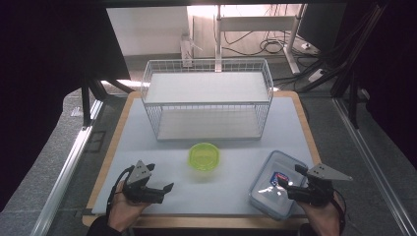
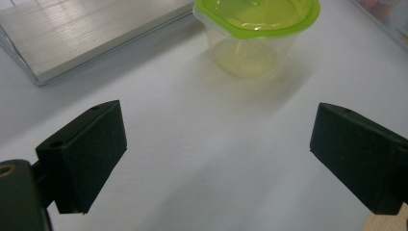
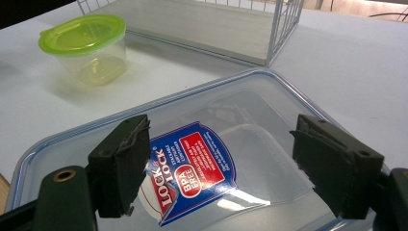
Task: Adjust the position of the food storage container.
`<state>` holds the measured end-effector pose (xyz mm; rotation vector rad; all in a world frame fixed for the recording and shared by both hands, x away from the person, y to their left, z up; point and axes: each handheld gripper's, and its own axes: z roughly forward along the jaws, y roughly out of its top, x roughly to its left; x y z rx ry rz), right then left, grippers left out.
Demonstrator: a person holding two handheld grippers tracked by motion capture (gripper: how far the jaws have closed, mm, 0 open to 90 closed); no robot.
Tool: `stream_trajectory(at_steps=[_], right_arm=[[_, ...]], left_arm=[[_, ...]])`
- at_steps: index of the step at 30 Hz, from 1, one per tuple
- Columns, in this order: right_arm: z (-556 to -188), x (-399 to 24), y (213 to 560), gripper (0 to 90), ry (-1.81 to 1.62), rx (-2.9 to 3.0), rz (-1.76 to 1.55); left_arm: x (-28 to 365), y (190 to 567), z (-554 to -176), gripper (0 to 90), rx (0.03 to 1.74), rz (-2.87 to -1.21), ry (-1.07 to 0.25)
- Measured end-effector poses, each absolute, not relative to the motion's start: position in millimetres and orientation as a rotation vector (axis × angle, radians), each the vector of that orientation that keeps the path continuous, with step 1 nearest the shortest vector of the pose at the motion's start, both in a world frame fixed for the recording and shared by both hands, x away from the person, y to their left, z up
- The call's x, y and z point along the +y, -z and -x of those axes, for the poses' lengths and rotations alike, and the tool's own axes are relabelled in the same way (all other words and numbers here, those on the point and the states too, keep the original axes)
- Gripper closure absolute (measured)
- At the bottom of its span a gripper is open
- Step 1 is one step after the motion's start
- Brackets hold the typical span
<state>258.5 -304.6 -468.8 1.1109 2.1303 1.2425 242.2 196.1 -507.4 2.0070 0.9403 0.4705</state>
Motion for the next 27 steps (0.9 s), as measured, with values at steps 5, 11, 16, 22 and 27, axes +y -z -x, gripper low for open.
stream_trajectory(at_steps=[5, 11, 16, 22, 27], right_arm=[[-258, -303, 469, 20.4, -1.241, 2.138, -1.104], [-259, -302, 469, 20.3, -1.226, 2.147, -1.107], [-258, -302, 468, 19.9, -1.226, 2.136, -1.100], [-259, -302, 468, 19.9, -1.222, 2.137, -1.104], [-259, -301, 468, 19.7, -1.219, 2.139, -1.099]], left_arm=[[189, 505, -243, 12.3, 0.914, -2.029, -0.468], [176, 494, -247, 28.0, 0.840, -2.042, -0.411], [164, 488, -256, 39.9, 0.809, -2.037, -0.368], [150, 480, -271, 56.1, 0.784, -2.048, -0.339], [134, 472, -284, 70.2, 0.767, -2.051, -0.318]])
